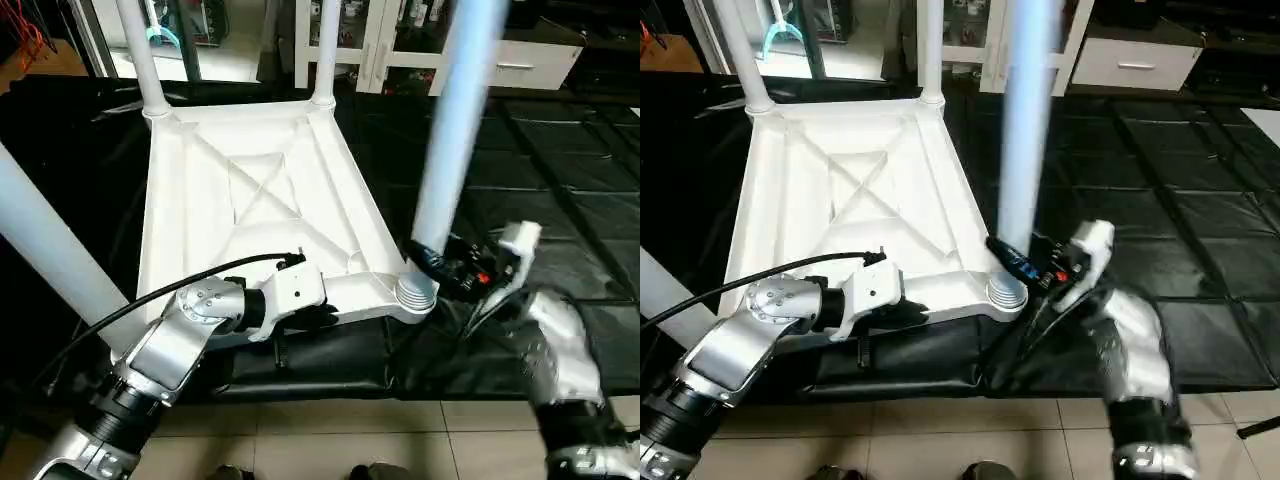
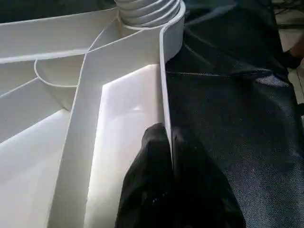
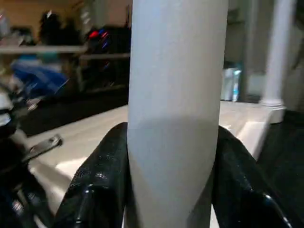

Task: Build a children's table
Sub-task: Insert table leg to table base

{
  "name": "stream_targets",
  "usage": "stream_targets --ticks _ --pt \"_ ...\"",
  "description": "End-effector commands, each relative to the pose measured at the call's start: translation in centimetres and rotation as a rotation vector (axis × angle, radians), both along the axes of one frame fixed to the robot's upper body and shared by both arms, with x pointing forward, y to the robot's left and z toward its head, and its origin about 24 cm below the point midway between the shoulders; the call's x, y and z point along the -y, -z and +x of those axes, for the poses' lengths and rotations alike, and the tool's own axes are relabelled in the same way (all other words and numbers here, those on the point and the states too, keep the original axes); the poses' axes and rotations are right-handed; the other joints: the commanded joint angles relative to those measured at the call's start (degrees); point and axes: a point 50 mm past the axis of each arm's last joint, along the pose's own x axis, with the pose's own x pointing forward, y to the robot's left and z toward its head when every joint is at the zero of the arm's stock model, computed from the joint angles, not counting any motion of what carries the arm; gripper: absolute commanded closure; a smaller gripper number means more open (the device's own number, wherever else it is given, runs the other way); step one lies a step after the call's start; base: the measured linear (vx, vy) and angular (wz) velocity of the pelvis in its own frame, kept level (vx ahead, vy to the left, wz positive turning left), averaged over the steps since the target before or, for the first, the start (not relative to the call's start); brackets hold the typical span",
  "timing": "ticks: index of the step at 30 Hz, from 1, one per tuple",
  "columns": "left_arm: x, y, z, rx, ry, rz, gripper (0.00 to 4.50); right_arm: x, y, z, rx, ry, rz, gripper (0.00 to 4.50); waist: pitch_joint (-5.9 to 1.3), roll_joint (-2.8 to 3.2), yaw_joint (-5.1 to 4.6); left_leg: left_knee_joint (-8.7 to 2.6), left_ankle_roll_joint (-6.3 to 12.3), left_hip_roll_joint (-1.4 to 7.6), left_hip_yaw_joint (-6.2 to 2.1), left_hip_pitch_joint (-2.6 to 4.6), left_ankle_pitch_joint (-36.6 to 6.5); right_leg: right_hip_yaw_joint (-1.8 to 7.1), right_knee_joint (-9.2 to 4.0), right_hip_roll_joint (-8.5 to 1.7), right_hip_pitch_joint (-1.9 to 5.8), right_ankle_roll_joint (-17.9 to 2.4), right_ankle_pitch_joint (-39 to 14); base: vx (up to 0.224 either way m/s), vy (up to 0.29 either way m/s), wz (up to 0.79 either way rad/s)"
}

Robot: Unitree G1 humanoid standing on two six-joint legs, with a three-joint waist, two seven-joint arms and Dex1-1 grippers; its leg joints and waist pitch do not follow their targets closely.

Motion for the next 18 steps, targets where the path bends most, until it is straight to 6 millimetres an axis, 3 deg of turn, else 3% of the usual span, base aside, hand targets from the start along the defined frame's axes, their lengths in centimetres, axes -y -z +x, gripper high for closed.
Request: stream_targets --ticks 1,13,18 --pt "0.8 0.8 -0.4 -0.02 0.034 0.017 4.5 0.0 1.4 -0.6 -0.048 0.012 -0.006 2.66 -2.91 -0.14 -0.51 -4.72 1.64 2.3 -1.46 1.59 -15.9 1.78 -5.04 -2.47 1.32 -12.2 -16.6 0.0 0.0 0.0" --pt "0.9 0.6 -0.2 0.008 0.009 0.0 4.5 0.5 4.3 -2.9 -0.072 0.062 -0.078 2.66 -2.67 0.02 -0.42 -5.1 0.45 2.51 -1.5 1.9 -19.2 1.97 -5.57 -2.51 0.75 -11.1 -19.3 0.0 0.0 0.0" --pt "0.9 0.7 -0.2 0.011 0.006 -0.003 4.5 0.8 5.3 -3.5 -0.104 0.138 -0.056 2.66 -2.71 -0.13 -0.47 -5.2 0.65 2.47 -1.55 1.57 -18.6 1.97 -5.41 -2.54 1.0 -11.3 -18.3 0.0 0.0 0.0"
